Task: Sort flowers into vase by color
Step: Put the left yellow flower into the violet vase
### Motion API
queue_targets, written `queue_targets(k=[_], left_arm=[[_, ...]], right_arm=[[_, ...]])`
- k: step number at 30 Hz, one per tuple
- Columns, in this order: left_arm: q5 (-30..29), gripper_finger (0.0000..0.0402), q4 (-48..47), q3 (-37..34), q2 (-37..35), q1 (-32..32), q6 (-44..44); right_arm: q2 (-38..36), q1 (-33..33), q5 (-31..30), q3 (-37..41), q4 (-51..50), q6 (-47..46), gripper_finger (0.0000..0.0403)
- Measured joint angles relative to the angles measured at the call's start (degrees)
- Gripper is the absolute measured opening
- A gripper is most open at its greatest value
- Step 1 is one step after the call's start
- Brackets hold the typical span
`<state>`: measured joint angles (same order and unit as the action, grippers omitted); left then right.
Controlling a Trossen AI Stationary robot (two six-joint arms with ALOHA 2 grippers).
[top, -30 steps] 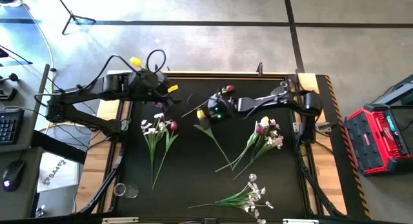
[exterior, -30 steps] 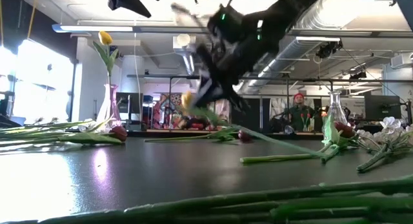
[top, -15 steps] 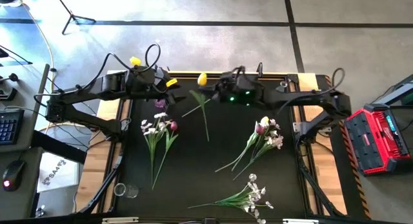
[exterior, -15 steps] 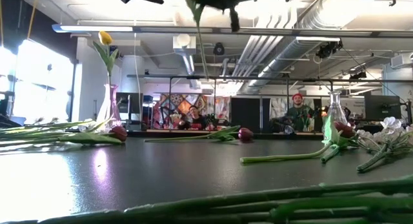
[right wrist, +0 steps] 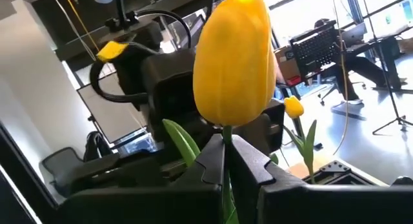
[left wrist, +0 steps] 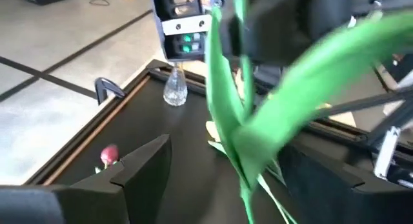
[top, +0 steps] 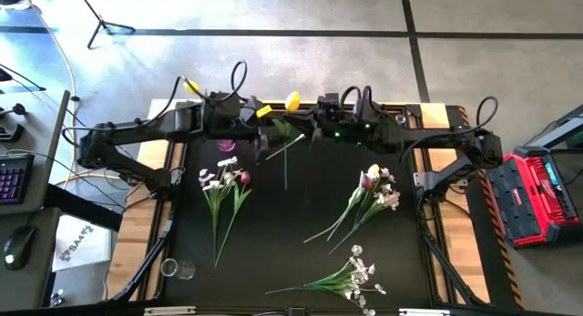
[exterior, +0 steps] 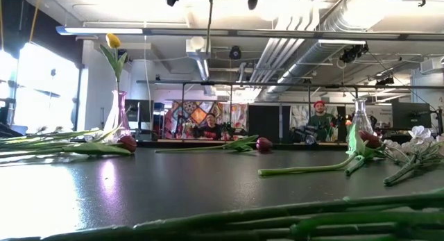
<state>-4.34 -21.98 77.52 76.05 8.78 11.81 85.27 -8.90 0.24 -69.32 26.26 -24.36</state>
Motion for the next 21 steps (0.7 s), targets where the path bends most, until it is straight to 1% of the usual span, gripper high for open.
queue_targets(k=[2, 5, 7, 12, 13, 14, 16, 18, 21], left_arm=[[-0.02, 0.0239, 1.05, 0.00, 0.43, 0.00, -0.09], [0.00, 0.0191, 2.34, 0.00, 0.50, 0.22, -1.01], [-0.46, 0.0150, 2.58, 0.00, 0.38, 0.33, -1.12], [-0.46, 0.0034, 2.19, 0.00, -0.27, 0.99, -1.99], [-0.50, 0.0018, 1.87, 0.00, -0.49, 1.03, -2.01], [-0.48, 0.0010, 1.62, 0.00, -0.60, 1.21, -2.01], [-0.83, 0.0012, 1.48, 0.00, -0.99, 1.37, -1.98], [-3.13, 0.0010, 0.41, 0.00, -1.67, 1.40, -1.39], [-7.54, 0.0004, -1.58, 0.00, -3.77, 1.37, -0.60]], right_arm=[[0.00, -0.01, 0.11, 0.00, 0.14, 0.00, 0.0000], [0.00, 0.00, 0.26, 0.00, 0.09, 0.00, 0.0000], [0.00, -0.01, 0.35, 0.00, 0.13, 0.00, 0.0000], [-0.26, -1.08, 2.35, 0.00, -0.13, 0.22, 0.0000], [-0.26, -1.45, 2.89, 0.00, -0.23, -0.19, 0.0000], [-0.26, -1.80, 3.27, 0.00, -0.29, -0.71, 0.0002], [-0.30, -2.45, 4.09, 0.00, -0.44, -1.45, 0.0010], [-0.31, -3.08, 5.03, 0.00, -0.76, -1.73, 0.0028], [-0.97, -4.05, 6.23, 0.02, -2.87, -1.73, 0.0067]])
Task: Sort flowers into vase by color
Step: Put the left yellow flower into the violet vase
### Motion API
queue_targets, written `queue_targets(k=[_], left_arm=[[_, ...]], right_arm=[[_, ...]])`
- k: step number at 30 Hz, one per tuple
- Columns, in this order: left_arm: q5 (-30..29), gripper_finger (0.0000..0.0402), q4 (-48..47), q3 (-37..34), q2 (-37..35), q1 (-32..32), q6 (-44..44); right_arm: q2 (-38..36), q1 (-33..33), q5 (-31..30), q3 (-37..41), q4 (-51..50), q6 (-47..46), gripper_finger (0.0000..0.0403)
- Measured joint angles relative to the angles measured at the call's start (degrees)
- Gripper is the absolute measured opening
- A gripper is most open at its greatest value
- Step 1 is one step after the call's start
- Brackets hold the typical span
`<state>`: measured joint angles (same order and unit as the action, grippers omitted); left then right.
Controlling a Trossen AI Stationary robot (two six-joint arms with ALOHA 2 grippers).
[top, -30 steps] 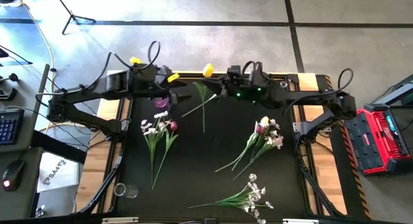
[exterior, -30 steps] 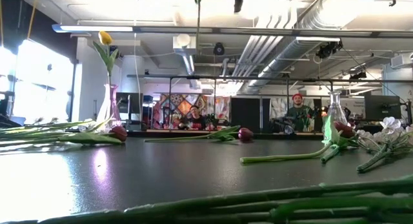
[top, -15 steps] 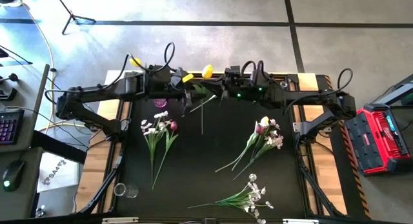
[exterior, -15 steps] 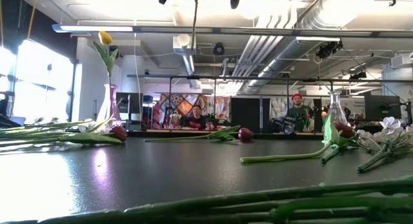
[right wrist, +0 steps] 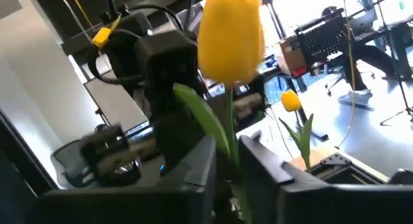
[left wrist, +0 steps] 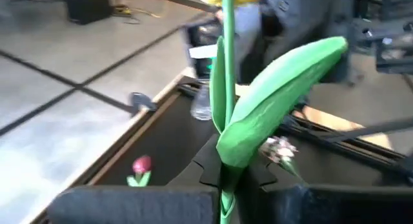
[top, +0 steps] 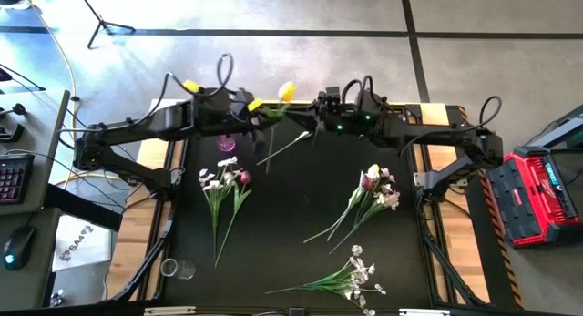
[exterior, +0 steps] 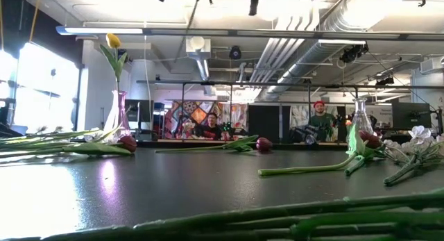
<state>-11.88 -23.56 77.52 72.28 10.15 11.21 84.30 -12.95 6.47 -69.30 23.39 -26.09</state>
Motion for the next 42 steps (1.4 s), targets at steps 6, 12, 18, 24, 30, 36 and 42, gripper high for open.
queue_targets(k=[6, 12, 18, 24, 30, 36, 42], left_arm=[[-14.07, 0.0003, -5.01, 0.00, -6.41, -1.25, 2.05], [-26.17, 0.0001, -8.26, 0.04, -11.22, -3.78, -1.23], [-32.51, 0.0001, -11.47, 0.04, -13.12, -4.13, 0.89], [-38.77, 0.0001, -14.19, -0.50, -12.87, -4.78, 2.87], [-44.21, 0.0001, -13.32, -8.23, -13.03, -6.12, 5.24], [-50.69, 0.0001, -10.25, -13.77, -13.20, -6.57, 8.58], [-53.97, 0.0001, -8.67, -17.21, -15.90, -5.69, 9.70]], right_arm=[[-3.60, -2.65, -10.82, -0.02, -19.07, -1.55, 0.0139], [-4.77, -4.00, -12.84, 0.04, -29.38, -1.92, 0.0157], [-4.80, -3.52, -12.40, 0.04, -29.15, -0.87, 0.0151], [-4.80, -3.52, -12.37, 0.04, -29.97, -0.68, 0.0149], [-4.37, -3.52, -12.18, 0.04, -31.39, 1.08, 0.0149], [-4.10, -3.52, -12.04, 0.04, -31.45, 2.60, 0.0149], [-3.99, -3.52, -12.44, 0.04, -31.40, 2.58, 0.0149]])
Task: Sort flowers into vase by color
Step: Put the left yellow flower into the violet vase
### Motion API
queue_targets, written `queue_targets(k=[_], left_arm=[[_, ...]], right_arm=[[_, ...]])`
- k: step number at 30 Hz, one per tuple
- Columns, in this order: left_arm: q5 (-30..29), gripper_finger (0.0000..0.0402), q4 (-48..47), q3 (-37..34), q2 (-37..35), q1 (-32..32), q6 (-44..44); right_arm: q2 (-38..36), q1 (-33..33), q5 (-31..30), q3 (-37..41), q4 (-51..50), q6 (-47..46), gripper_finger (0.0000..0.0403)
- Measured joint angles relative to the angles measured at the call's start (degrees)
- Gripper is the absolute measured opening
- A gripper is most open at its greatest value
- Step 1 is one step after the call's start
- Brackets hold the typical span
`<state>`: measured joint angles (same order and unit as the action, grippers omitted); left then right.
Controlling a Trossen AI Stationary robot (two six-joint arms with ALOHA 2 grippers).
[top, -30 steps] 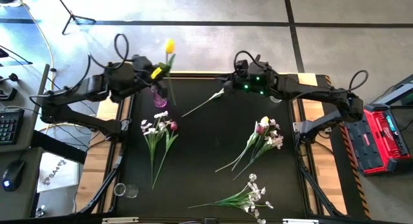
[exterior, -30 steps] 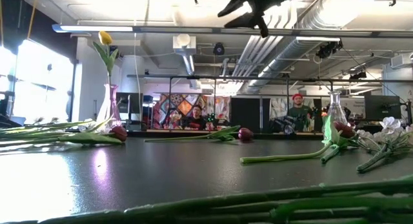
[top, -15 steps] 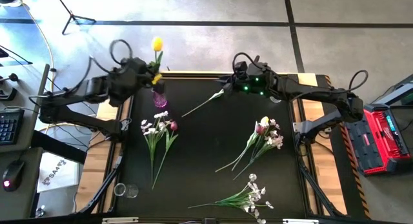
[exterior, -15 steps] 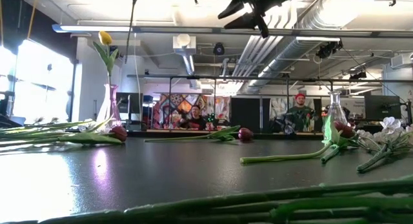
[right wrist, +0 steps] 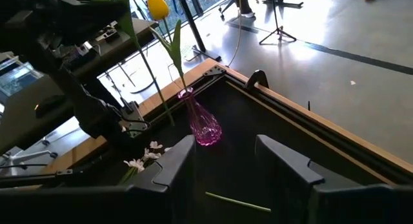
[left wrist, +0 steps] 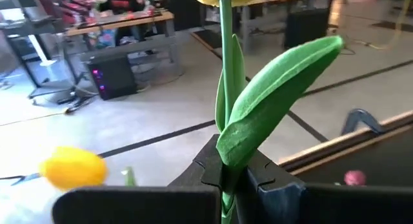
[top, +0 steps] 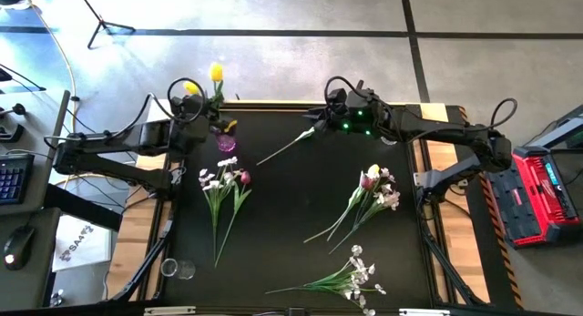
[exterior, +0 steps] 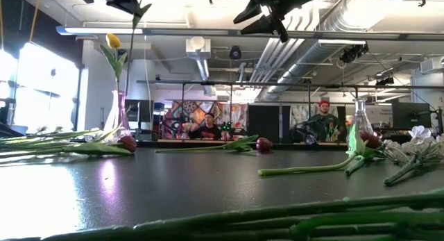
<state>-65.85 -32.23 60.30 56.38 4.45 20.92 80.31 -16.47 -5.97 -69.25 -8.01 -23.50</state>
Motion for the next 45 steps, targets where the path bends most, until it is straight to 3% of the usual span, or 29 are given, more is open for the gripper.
queue_targets(k=[5, 13, 19, 35, 45], left_arm=[[-4.04, 0.0001, 1.70, -2.41, -3.70, 0.08, -2.26], [-5.50, 0.0001, 3.87, -4.25, -7.27, 0.46, -4.07], [-7.93, 0.0001, 10.11, -4.23, -7.80, 1.18, -14.32], [0.97, 0.0000, 13.21, -4.23, -4.10, 11.43, -15.21], [1.36, 0.0003, 12.56, -4.27, -1.84, 13.67, -10.55]], right_arm=[[0.06, 0.00, -0.70, 0.00, -0.18, 0.03, 0.0149], [0.92, 0.02, -0.41, 0.00, -0.59, 0.08, 0.0149], [0.92, 0.02, 0.15, 0.00, -0.57, -0.27, 0.0149], [0.92, 2.73, -2.65, 0.00, -1.77, 0.63, 0.0149], [0.92, 2.73, -2.98, 0.00, -2.19, 1.16, 0.0149]])
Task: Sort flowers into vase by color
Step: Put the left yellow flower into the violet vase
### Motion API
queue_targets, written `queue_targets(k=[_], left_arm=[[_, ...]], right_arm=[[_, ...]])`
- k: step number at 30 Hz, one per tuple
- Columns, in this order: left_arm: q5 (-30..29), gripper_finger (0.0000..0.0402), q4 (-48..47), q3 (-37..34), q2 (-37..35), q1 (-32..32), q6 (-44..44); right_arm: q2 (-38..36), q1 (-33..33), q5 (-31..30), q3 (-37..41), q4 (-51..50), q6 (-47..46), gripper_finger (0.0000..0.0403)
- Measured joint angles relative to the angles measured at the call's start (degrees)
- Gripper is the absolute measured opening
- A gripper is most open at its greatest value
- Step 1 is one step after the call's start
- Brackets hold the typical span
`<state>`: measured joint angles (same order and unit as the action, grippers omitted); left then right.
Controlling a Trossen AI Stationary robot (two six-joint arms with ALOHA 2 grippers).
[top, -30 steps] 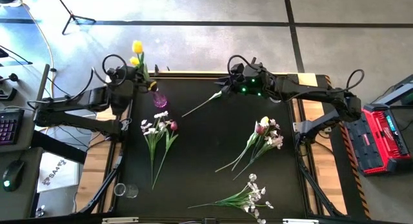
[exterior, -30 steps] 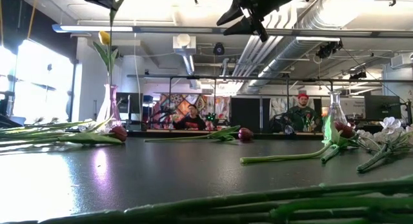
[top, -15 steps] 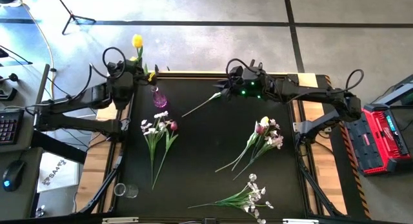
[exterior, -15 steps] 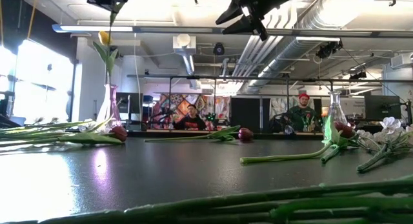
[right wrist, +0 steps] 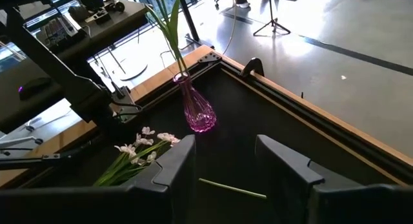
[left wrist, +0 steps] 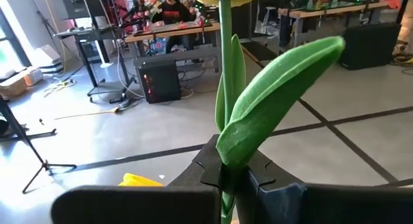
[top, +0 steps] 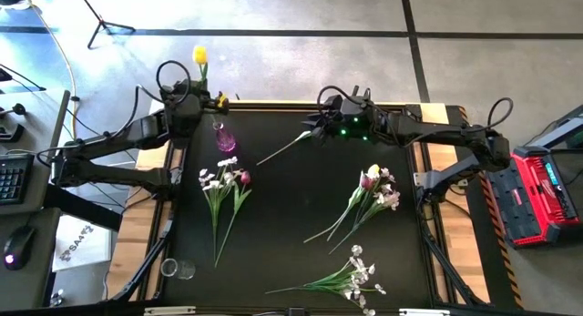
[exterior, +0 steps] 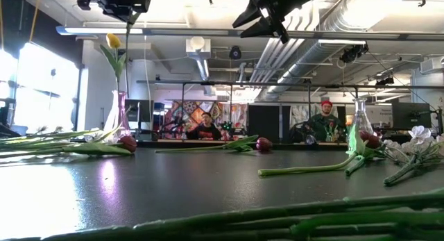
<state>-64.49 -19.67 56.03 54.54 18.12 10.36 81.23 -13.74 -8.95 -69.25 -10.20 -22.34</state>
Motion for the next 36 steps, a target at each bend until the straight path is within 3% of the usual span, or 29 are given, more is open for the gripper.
queue_targets(k=[18, 29, 36], left_arm=[[1.33, 0.0004, 7.42, 0.09, -1.52, -1.32, -8.98], [3.13, 0.0001, -4.27, 0.09, -1.48, -1.35, 2.13], [3.43, 0.0001, 0.17, 0.09, -1.50, -1.35, -1.31]], right_arm=[[-0.02, -0.13, 0.35, 0.00, -0.74, 0.80, 0.0149], [-0.02, -0.13, 0.33, 0.00, -0.74, 0.80, 0.0149], [-0.02, -0.13, 0.34, 0.00, -0.74, 0.80, 0.0149]])
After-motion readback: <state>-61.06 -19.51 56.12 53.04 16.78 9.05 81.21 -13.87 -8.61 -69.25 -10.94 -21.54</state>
